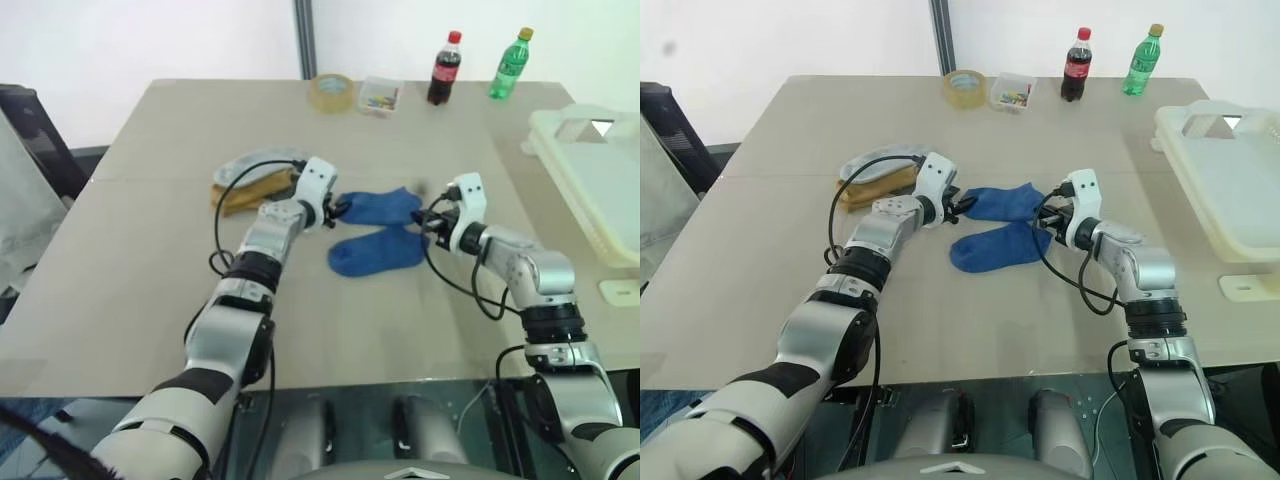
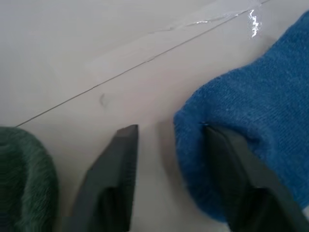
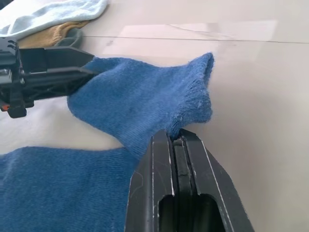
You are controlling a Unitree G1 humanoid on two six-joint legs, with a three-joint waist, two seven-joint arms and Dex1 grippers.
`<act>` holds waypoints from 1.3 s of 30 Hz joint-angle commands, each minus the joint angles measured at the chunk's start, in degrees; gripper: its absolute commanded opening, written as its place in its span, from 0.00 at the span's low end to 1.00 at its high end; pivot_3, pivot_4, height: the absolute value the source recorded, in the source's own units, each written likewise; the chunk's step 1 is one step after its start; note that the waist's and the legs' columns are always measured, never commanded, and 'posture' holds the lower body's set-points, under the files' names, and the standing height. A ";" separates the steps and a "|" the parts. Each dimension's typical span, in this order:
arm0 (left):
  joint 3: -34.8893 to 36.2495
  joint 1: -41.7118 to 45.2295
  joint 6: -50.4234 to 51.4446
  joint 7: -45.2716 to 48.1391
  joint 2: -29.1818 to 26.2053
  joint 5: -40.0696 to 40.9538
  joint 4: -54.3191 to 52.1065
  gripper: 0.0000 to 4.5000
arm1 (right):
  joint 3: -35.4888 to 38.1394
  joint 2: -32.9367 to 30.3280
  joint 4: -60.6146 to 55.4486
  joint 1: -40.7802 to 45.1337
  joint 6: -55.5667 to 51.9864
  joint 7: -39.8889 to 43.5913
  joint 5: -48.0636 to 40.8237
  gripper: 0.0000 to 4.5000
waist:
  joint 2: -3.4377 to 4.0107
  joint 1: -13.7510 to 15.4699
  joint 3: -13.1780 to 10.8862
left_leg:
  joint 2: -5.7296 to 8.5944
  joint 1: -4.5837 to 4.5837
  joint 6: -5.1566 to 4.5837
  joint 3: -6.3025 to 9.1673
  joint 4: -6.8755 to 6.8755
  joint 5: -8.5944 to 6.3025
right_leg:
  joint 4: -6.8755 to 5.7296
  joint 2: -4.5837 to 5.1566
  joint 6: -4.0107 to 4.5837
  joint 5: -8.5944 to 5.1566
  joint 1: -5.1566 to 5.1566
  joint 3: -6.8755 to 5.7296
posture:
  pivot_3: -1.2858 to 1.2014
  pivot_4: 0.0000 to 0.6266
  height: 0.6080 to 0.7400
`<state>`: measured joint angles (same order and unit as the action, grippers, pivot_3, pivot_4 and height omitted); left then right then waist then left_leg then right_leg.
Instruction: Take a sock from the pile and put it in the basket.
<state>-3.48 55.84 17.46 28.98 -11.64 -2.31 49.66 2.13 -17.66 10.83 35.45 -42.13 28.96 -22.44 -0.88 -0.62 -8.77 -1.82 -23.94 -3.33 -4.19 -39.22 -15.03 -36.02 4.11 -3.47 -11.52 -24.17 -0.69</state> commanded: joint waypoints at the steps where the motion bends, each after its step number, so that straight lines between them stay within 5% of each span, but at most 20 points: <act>1: -4.47 -1.94 1.49 -0.06 0.86 -3.52 0.48 0.50 | 0.20 -0.31 -1.21 0.72 1.45 1.09 0.16 0.00 | 0.01 0.01 0.01 | 0.00 0.02 -0.01 -0.01 0.00 0.00 | 0.00 0.00 0.00 0.00 0.02 0.00 | 0.52 0.24 1.00; 4: -4.81 -2.12 2.10 0.03 1.17 -3.75 0.42 0.50 | 0.25 -0.25 -1.34 0.77 1.45 1.31 0.40 0.00 | 0.03 0.01 0.03 | 0.01 0.13 -0.03 -0.01 0.00 -0.02 | 0.01 0.00 0.00 0.00 0.12 0.00 | 0.52 0.24 1.00; 9: -5.58 -2.64 2.52 0.71 0.97 -3.76 -0.37 0.01 | 0.45 -0.05 -1.49 0.72 1.48 1.37 0.68 0.00 | 0.04 0.01 0.04 | 0.01 0.17 -0.04 0.00 -0.01 -0.02 | 0.00 0.00 0.00 0.00 0.16 0.00 | 0.52 0.24 1.00; 19: -1.70 -4.45 5.40 -0.61 0.20 -0.35 -7.59 0.01 | 0.40 -0.12 -3.21 0.81 1.73 1.71 0.84 0.00 | 0.05 -0.15 0.05 | -0.03 0.20 -0.04 0.08 -0.01 -0.02 | -0.03 -0.01 0.01 0.00 0.14 0.04 | 0.52 0.24 1.00; 27: 10.81 -17.44 37.58 1.30 -1.42 18.35 -52.21 0.01 | 4.95 -4.20 -19.01 -0.55 -11.15 0.84 -6.37 0.00 | 0.06 -0.30 -0.01 | -0.33 -0.08 0.16 0.03 0.03 0.08 | -0.13 -0.06 0.01 0.00 -0.22 0.12 | 0.52 0.24 1.00; 33: 12.22 -29.58 55.76 -0.98 -3.62 25.56 -73.65 0.01 | 6.99 -8.43 -30.34 -5.78 -24.48 0.25 -13.62 0.00 | 0.07 0.01 0.01 | -0.31 -0.37 0.17 0.03 0.01 0.09 | -0.16 -0.03 0.01 0.00 -0.54 0.14 | 0.52 0.24 1.00; 39: 11.68 -38.79 53.99 -6.98 2.90 27.24 -85.04 0.01 | 8.22 -9.03 -33.90 -10.28 -29.50 -1.96 -16.36 0.00 | 0.03 0.04 -0.01 | -0.28 -0.21 0.04 0.02 -0.11 0.02 | -0.21 -0.03 0.06 0.00 -0.40 0.21 | 0.52 0.24 1.00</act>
<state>9.32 18.22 74.17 24.10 -9.35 24.95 -31.55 8.82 -26.29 -21.14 25.52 -71.69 27.77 -38.30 -0.85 -0.58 -8.78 -2.10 -24.04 -3.28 -4.18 -39.33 -15.01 -36.26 4.07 -3.37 -11.55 -24.48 -0.47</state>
